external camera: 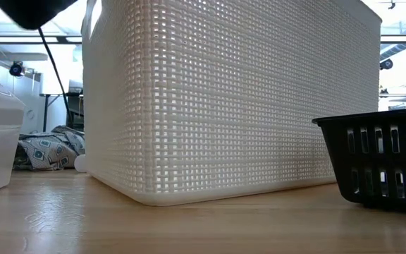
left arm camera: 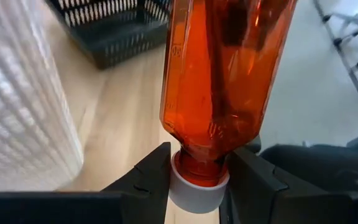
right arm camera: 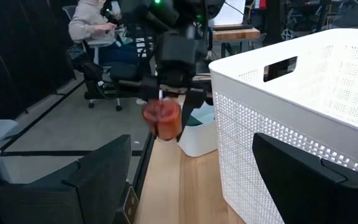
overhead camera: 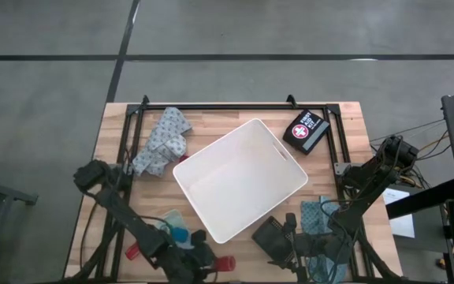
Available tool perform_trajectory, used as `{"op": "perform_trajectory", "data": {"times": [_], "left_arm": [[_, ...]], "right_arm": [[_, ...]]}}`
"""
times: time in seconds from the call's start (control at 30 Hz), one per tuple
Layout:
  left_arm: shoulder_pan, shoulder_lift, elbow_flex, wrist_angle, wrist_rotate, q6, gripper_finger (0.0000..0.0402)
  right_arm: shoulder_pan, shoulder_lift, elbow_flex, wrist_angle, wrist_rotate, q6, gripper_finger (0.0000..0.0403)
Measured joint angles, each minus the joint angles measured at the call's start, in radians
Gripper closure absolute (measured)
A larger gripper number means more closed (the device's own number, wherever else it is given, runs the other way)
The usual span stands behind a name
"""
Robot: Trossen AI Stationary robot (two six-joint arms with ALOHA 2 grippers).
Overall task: Pick & place medical supplies in basket/bin
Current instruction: Put the middle orange bottle into the black basket
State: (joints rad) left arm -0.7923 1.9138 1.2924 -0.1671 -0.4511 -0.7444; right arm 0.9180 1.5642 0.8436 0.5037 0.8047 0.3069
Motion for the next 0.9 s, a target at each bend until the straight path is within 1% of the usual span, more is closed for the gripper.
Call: {"op": "perform_trajectory", "data": {"times": [0.1,0.2,0.33,0.5,0.57,0.63,0.73,0.9], "left_arm": [[0.021,0.039,0.045,-0.07,0.078,-0.047,0.0264],[0.036,0.087,0.092,-0.106,0.115,-0.057,0.0264],[0.037,0.145,0.195,-0.177,0.115,-0.054,0.0264],[0.043,0.224,0.341,-0.324,0.115,-0.034,0.0263],[0.046,0.244,0.382,-0.359,0.112,-0.042,0.0263],[0.05,0.256,0.396,-0.365,0.107,-0.079,0.0263],[0.051,0.267,0.397,-0.342,0.058,-0.126,0.0263],[0.041,0.27,0.397,-0.293,-0.008,-0.113,0.0263]], "right_arm": [[0.0,0.0,0.0,0.0,0.0,0.0,0.0074],[0.0,0.0,0.0,-0.002,0.0,0.0,0.0074],[0.0,0.0,0.0,-0.003,0.0,0.0,0.0074],[0.0,0.0,0.0,-0.004,0.0,0.0,0.0074],[0.0,0.0,0.0,-0.004,0.0,0.0,0.0074],[0.0,0.0,0.0,-0.006,0.0,0.0,0.0074],[0.0,0.0,0.0,-0.006,0.0,0.0,0.0074],[0.0,0.0,0.0,-0.003,0.0,0.0,0.0074]]}}
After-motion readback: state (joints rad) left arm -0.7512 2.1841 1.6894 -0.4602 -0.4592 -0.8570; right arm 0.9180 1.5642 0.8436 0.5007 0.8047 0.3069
